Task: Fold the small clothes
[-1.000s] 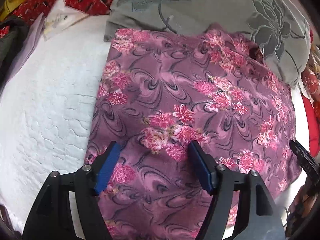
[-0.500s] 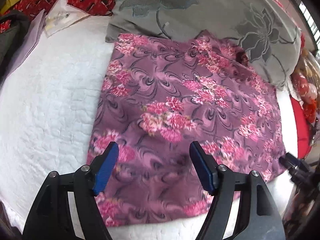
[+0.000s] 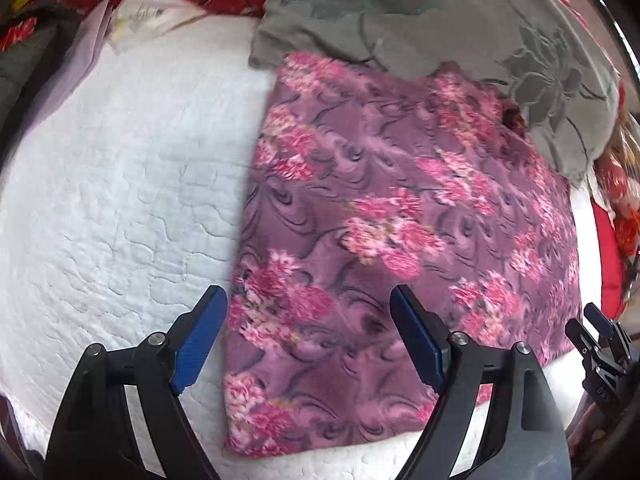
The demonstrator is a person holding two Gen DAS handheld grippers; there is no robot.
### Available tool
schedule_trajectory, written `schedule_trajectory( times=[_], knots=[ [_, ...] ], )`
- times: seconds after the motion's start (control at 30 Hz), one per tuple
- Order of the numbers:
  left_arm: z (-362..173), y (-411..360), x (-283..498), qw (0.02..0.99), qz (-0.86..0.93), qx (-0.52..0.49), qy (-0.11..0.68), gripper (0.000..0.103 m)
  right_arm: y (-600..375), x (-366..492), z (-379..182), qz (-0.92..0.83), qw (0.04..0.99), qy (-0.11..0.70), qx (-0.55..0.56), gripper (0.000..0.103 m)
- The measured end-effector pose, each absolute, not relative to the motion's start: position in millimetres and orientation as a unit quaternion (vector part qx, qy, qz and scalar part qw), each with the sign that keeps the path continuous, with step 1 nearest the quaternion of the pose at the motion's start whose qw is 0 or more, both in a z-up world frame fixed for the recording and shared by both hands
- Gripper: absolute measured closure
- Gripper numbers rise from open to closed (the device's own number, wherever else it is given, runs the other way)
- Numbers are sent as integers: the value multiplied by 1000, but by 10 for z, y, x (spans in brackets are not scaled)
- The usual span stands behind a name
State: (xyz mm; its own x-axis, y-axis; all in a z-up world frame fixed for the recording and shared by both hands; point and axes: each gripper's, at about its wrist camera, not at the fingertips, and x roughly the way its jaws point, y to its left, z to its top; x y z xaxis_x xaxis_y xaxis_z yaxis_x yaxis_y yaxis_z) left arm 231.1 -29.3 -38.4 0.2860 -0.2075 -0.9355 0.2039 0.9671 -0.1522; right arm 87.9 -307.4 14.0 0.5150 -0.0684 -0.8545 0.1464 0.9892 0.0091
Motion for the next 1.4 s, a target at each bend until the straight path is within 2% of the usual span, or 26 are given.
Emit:
schedule_trajectory(
  times=[0.17, 0.27, 0.43, 0.67, 0.9, 0.93, 0.97, 1.03, 1.23, 1.4],
  knots=[
    [-559, -299, 2351, 787, -144, -4, 600, 17, -2980, 1216, -376, -68, 816, 569, 70, 29],
    [-485, -92, 2490, 778, -168, -31, 605, 17, -2730, 1216, -241, -76, 834, 545, 25, 28],
    [-290, 363, 2849, 790, -150, -50, 592, 17, -1891, 1091, -72, 24, 861, 502, -79, 29],
    [-243, 634, 3030, 784, -149, -56, 600, 17, -593, 886, -408, 119, 844, 430, -296, 29],
    [-223, 623, 3106, 771, -167, -79, 610, 17, -114, 946, -631, 69, 852, 314, -412, 33],
    [-233, 625, 3127, 767, -170, -88, 612, 17, -92, 1006, -663, 54, 854, 301, -422, 44],
    [-253, 629, 3157, 762, -173, -99, 616, 17, -94, 1086, -714, 43, 852, 299, -428, 65],
    [-298, 624, 3212, 749, -184, -124, 625, 17, -135, 1190, -713, 38, 853, 306, -420, 92],
    [-399, 420, 3367, 710, -223, -183, 642, 17, -304, 1131, -376, 29, 891, 259, -371, 94],
    [-426, 52, 3449, 699, -231, -187, 650, 17, -495, 1066, -99, 25, 917, 232, -324, 96]
  ],
)
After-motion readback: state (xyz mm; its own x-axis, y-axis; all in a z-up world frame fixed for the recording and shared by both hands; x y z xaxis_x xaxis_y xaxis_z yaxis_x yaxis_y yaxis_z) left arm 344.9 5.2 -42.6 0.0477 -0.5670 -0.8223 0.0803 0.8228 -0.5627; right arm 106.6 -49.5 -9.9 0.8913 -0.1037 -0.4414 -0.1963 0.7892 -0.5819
